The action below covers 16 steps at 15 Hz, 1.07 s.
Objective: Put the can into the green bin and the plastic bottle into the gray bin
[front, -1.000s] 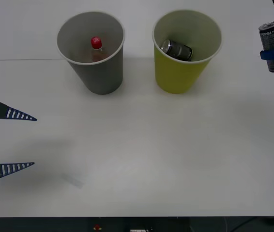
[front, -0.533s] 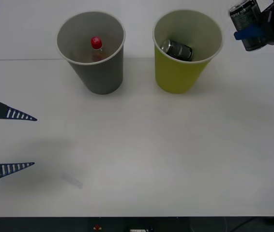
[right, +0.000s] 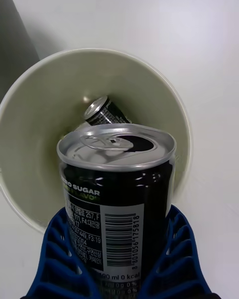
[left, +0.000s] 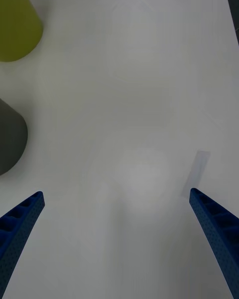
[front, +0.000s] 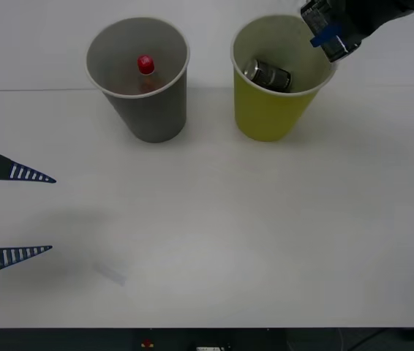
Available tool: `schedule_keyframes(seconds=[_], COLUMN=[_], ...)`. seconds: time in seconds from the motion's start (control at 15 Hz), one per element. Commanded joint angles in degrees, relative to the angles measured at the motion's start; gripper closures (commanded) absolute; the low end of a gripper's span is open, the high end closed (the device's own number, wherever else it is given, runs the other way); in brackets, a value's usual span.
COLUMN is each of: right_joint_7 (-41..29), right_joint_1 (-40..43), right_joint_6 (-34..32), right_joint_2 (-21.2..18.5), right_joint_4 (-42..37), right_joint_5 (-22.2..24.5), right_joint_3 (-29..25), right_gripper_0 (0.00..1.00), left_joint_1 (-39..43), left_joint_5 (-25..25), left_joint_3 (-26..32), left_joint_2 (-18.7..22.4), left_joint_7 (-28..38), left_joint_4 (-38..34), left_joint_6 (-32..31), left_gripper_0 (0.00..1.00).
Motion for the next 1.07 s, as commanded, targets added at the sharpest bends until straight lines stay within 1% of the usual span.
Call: schedule_keyframes(seconds=[0.07, 0.27, 0.47, 0.67, 0.73, 0.87, 0.93, 1.0, 1.07], right_joint_7=[0.06, 0.06, -0.02, 0.15, 0.77, 1.65, 1.65, 1.65, 1.65], right_joint_1=[-3.49, -5.60, -7.09, -7.27, -7.27, -7.27, -7.27, -7.27, -7.27], right_joint_6=[0.02, 1.25, 2.66, 3.19, 3.28, 3.45, 3.45, 3.45, 3.45], right_joint_2=[3.20, 6.37, 8.12, 8.30, 8.21, 8.12, 8.04, 7.95, 7.95], right_joint_4=[5.61, 9.21, 12.55, 13.34, 13.34, 13.34, 13.34, 13.34, 13.34], right_joint_5=[1.48, 4.56, 6.23, 6.14, 6.14, 6.05, 5.79, 5.79, 5.79], right_joint_3=[2.19, 3.68, 5.00, 5.17, 5.17, 5.09, 5.00, 5.00, 4.91], right_gripper_0=[1.00, 1.00, 1.00, 1.00, 0.95, 0.29, 0.09, 0.00, 0.00], left_joint_1=[0.00, 0.00, 0.00, 0.00, 0.00, 0.00, 0.00, 0.00, 0.00], left_joint_5=[0.00, 0.00, 0.00, 0.00, 0.00, 0.00, 0.00, 0.00, 0.00], left_joint_3=[0.00, 0.00, 0.00, 0.00, 0.00, 0.00, 0.00, 0.00, 0.00], left_joint_2=[0.00, 0.00, 0.00, 0.00, 0.00, 0.00, 0.00, 0.00, 0.00], left_joint_7=[0.00, 0.00, 0.00, 0.00, 0.00, 0.00, 0.00, 0.00, 0.00], left_joint_4=[0.00, 0.00, 0.00, 0.00, 0.00, 0.00, 0.00, 0.00, 0.00], left_joint_6=[0.00, 0.00, 0.00, 0.00, 0.00, 0.00, 0.00, 0.00, 0.00], left_gripper_0=[0.00, 0.00, 0.00, 0.00, 0.00, 0.00, 0.00, 0.00, 0.00])
